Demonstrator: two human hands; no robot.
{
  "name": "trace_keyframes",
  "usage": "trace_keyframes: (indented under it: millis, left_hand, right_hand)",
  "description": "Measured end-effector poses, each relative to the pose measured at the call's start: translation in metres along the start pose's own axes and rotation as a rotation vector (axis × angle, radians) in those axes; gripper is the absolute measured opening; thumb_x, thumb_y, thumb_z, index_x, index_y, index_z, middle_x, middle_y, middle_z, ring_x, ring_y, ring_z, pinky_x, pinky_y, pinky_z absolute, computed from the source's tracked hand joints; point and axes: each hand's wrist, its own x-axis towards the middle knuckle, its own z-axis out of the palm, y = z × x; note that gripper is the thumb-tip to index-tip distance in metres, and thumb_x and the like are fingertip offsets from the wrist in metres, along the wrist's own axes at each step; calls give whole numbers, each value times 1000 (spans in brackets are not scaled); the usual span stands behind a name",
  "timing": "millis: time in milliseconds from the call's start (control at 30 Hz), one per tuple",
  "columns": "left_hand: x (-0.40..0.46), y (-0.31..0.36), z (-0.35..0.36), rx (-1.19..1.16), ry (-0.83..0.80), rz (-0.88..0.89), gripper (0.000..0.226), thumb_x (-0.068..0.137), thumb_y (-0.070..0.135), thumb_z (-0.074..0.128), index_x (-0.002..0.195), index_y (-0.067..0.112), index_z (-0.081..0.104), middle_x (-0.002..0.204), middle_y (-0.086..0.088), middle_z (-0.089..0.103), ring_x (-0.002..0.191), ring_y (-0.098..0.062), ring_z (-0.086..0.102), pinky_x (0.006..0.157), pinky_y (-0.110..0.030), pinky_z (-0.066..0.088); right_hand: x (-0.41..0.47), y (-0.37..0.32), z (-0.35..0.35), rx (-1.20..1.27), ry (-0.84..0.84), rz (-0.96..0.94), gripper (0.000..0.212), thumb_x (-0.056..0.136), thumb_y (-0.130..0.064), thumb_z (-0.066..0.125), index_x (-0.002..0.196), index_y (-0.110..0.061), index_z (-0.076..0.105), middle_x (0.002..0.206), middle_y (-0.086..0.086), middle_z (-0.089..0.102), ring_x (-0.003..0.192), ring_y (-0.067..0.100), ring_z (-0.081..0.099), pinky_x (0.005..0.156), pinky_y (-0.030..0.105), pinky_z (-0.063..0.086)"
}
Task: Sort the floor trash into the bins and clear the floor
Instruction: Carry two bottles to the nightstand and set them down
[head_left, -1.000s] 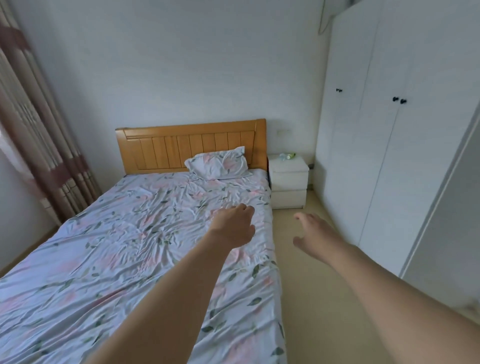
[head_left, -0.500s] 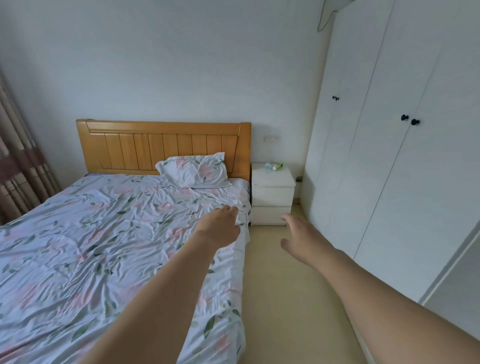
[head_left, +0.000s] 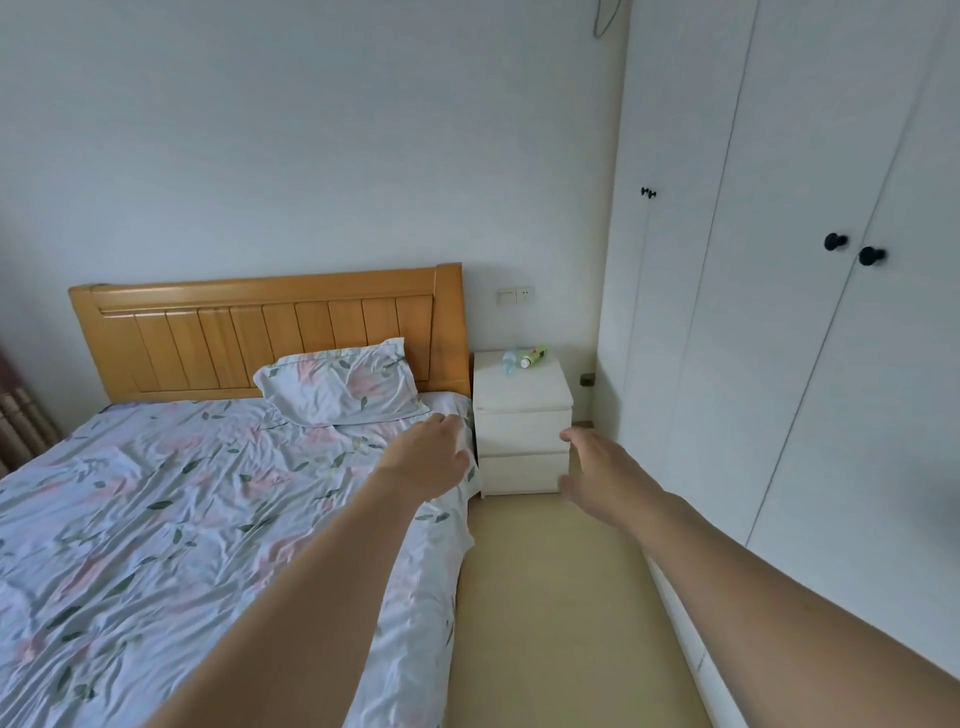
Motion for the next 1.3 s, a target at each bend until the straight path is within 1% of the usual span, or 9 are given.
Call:
trace_keyframes:
  millis: [267,433,633,700,833,967,1133,1233,1300]
  left_hand:
    - [190,16,-15,-75,101,-108,43,98,31,46,138,15,45,131,-4,55,116,-23,54,91,-33,47]
    - [279,-8,15,-58,17,-167,42,97,32,46,136,15,45,129,-3,56,112,-21,56,86,-31,48]
    - [417,-76,61,-125,-47,-256,38,96,32,48,130,15,49,125,-3,58,109,-20,56,85,-29,48]
    - [452,-97,67,-172,-55,-288,34,95,32,49,123,15,53,119,-4,60,102,-20,58,85,-32,51]
    - [558,-150,77,-199,-114,-336,33,95,29,48,125,14,52,115,-4,60,90,-15,54,74,-26,47]
    - [674,-170,91,-306,-138,-388,25,95,20,48,116,9,55,110,-8,63,85,-16,55,65,-24,44]
    - [791,-150,148,-286,-275,-302,41,94,30,47,131,13,52,120,-7,62,101,-21,60,85,-29,49]
    - [853,-140,186,-249,-346,-223,44,93,35,46,133,18,48,109,0,64,90,-16,63,84,-35,55]
    - [892,-141,204,-219,-393,-220,44,93,36,45,134,18,46,108,1,64,89,-14,62,83,-35,56]
  right_hand:
    - [194,83,-94,-13,119,3,56,91,-27,55,143,-17,36,143,3,41,125,22,46,100,35,43]
    - [287,92,-61,2,-32,-66,55,92,-26,52,143,-20,34,145,-1,37,124,19,45,99,34,42]
    - [446,115,-19,12,-115,-9,54,91,-25,54,142,-19,36,145,1,38,127,21,43,102,36,41]
    - [487,117,-19,48,-120,29,54,92,-25,54,143,-18,36,146,1,38,127,20,44,101,34,42]
    - [600,125,-20,139,-106,125,54,92,-26,53,143,-18,36,142,1,40,115,16,47,91,30,44]
    - [691,140,-23,258,-61,236,53,90,-29,54,141,-19,40,137,1,45,114,17,51,93,34,48]
    - [774,196,-9,371,-107,428,54,89,-32,53,140,-21,39,118,-5,53,100,15,56,90,33,49]
    - [832,238,1,389,-128,505,53,91,-31,51,141,-17,39,125,-3,51,98,13,51,80,27,42]
    - [873,260,5,416,-148,546,38,90,-28,50,127,-20,47,116,-2,53,89,13,51,70,26,39]
